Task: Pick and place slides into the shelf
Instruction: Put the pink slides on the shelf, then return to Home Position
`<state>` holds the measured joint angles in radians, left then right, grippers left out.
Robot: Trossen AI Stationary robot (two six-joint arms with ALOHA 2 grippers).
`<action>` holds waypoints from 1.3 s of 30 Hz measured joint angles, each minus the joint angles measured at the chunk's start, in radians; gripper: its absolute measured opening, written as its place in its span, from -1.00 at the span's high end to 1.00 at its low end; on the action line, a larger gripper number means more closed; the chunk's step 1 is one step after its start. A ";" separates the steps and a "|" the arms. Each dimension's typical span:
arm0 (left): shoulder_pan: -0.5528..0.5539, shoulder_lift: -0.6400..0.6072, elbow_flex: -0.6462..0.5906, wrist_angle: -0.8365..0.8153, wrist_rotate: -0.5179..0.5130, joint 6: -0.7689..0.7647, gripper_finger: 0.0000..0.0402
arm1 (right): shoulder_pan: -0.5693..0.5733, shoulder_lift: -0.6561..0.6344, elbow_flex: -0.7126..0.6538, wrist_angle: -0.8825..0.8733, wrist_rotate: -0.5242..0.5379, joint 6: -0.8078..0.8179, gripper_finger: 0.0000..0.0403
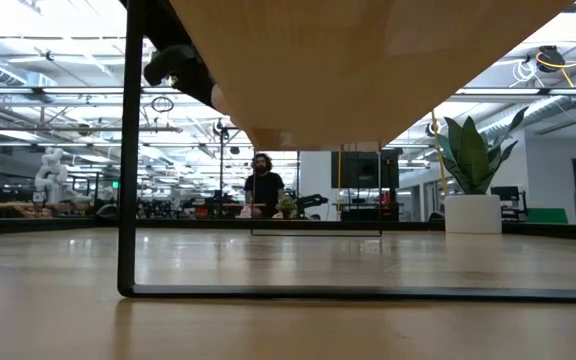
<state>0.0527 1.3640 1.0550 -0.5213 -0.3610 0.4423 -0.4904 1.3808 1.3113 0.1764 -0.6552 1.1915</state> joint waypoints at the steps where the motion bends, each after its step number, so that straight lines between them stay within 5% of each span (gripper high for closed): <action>1: 0.000 0.000 0.000 0.000 0.000 0.000 0.48 | 0.000 0.000 0.000 0.000 0.000 0.000 0.35; 6: 0.000 0.000 0.000 -0.001 -0.017 0.007 0.48 | 0.000 0.000 0.000 0.000 0.000 0.000 0.35; 12: 0.003 -0.029 0.000 -0.031 -0.219 0.034 0.48 | 0.000 0.000 0.000 0.000 -0.003 -0.002 0.35; 21: 0.059 -0.256 0.000 -0.165 -0.267 -0.170 0.48 | -0.033 -0.002 0.000 0.173 -0.124 -0.022 0.35; 32: 0.059 -0.691 0.000 -0.208 0.088 -0.684 0.48 | -0.094 -0.158 0.000 0.154 -0.343 -0.317 0.35; 39: -0.005 -0.824 0.001 -0.240 0.220 -0.909 0.48 | -0.091 -0.351 0.000 -0.209 -0.365 -0.627 0.35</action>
<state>0.0478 0.5398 1.0557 -0.7611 -0.1413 -0.4671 -0.5816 1.0295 1.3113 -0.0324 -1.0197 0.5649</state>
